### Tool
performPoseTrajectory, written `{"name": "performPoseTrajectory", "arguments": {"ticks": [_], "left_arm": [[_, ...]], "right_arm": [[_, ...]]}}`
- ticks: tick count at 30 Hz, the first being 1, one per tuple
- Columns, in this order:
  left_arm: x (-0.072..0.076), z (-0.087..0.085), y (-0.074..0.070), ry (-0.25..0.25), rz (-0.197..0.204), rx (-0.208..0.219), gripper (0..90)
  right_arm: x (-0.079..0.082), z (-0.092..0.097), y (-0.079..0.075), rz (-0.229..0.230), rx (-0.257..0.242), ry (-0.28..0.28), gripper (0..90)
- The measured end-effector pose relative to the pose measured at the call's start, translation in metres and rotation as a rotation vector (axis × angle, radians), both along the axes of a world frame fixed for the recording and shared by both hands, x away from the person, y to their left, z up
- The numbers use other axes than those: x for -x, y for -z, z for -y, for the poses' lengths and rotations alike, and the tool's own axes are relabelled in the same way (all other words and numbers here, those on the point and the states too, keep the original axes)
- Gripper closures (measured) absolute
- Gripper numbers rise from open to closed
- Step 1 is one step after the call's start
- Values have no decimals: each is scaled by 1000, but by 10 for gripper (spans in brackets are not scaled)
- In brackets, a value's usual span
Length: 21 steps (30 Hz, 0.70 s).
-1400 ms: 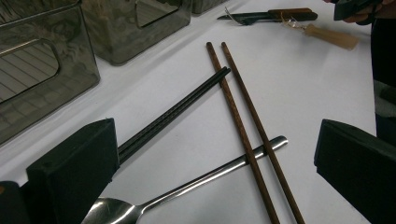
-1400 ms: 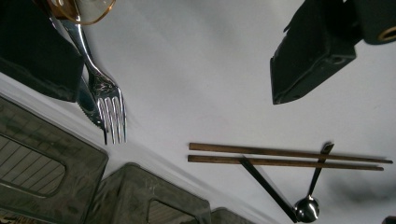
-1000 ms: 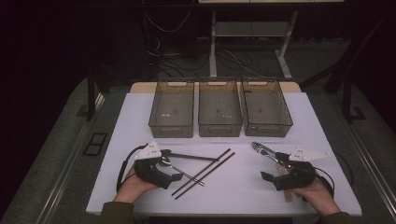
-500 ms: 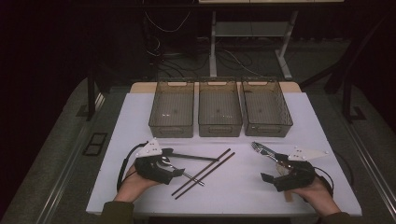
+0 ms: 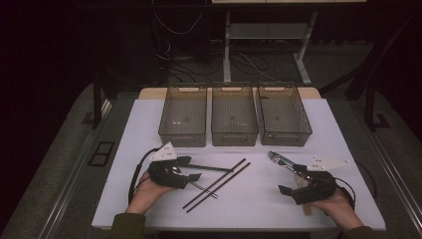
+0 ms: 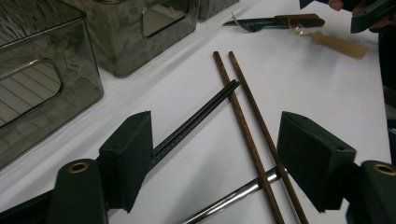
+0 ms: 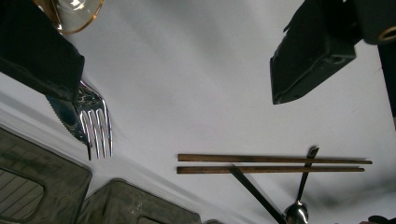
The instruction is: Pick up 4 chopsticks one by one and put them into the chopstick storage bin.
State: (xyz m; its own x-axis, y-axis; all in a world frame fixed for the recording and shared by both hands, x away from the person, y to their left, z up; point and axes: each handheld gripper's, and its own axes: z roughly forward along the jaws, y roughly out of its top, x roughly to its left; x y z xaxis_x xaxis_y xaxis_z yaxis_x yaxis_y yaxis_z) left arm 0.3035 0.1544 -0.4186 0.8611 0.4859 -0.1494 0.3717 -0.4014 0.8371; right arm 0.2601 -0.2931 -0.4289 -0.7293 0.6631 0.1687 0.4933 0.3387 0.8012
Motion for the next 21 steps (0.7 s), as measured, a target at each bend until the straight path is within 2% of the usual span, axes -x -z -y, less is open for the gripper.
{"name": "performPoseTrajectory", "arguments": {"ticks": [4,5,6,10,17,18,21], "left_arm": [[-2,3,-1,13,-5,-2,359],[-2,3,-1,19,-1,-4,424],[-2,4,-1,19,-5,1,424],[-4,10,-1,33,-10,-17,537],[-13,27,-1,39,-33,-22,699],[-14,30,-2,42,-33,-24,758],[-18,38,-2,45,-38,-30,810]], "right_arm": [[0,-1,0,1,-4,1,32],[0,-1,0,0,0,3,32],[0,-1,0,0,0,3,32],[0,-1,0,1,-1,9,32],[-1,0,1,3,-4,19,32],[-1,0,1,5,-5,21,32],[-1,1,1,4,-7,22,32]]}}
